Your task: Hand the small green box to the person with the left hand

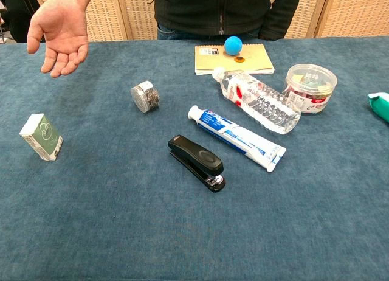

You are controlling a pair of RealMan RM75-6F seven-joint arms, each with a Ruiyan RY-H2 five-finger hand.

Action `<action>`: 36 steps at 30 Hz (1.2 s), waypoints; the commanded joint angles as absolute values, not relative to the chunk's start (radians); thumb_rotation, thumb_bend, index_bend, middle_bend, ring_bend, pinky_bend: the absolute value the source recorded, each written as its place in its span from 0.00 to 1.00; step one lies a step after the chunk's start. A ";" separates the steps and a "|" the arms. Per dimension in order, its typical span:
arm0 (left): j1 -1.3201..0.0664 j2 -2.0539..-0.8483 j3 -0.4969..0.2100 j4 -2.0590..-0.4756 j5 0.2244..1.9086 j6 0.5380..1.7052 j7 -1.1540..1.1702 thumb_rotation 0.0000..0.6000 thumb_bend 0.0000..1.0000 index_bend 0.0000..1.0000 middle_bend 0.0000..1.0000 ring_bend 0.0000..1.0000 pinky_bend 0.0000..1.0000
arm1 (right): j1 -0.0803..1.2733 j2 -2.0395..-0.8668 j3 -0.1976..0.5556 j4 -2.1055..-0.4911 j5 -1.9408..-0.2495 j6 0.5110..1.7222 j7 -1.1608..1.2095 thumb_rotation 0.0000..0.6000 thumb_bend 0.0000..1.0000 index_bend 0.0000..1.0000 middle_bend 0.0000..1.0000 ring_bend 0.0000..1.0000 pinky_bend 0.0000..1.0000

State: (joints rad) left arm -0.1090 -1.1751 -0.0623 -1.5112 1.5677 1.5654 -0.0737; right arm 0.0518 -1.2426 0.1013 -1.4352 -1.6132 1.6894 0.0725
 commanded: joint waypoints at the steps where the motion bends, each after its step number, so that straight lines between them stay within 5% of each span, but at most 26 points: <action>1: -0.111 -1.173 -0.057 -1.516 1.565 1.555 -0.064 1.00 0.00 0.02 0.00 0.00 0.12 | 0.052 -1.239 0.097 -1.442 -1.613 1.683 0.064 1.00 0.00 0.01 0.00 0.00 0.26; 15: -0.230 -1.252 -0.029 -1.499 1.524 1.287 -0.075 1.00 0.00 0.02 0.00 0.00 0.12 | 0.050 -1.217 0.097 -1.468 -1.593 1.662 0.080 1.00 0.00 0.01 0.00 0.00 0.25; 27: -0.370 -1.363 -0.101 -1.496 1.362 1.063 0.018 1.00 0.02 0.05 0.00 0.00 0.13 | 0.048 -1.205 0.106 -1.460 -1.572 1.654 0.120 1.00 0.00 0.01 0.00 0.00 0.25; 36: -0.403 -1.435 -0.107 -1.453 1.329 1.043 0.030 1.00 0.13 0.30 0.31 0.24 0.39 | 0.052 -1.209 0.105 -1.452 -1.568 1.641 0.122 1.00 0.00 0.01 0.00 0.00 0.25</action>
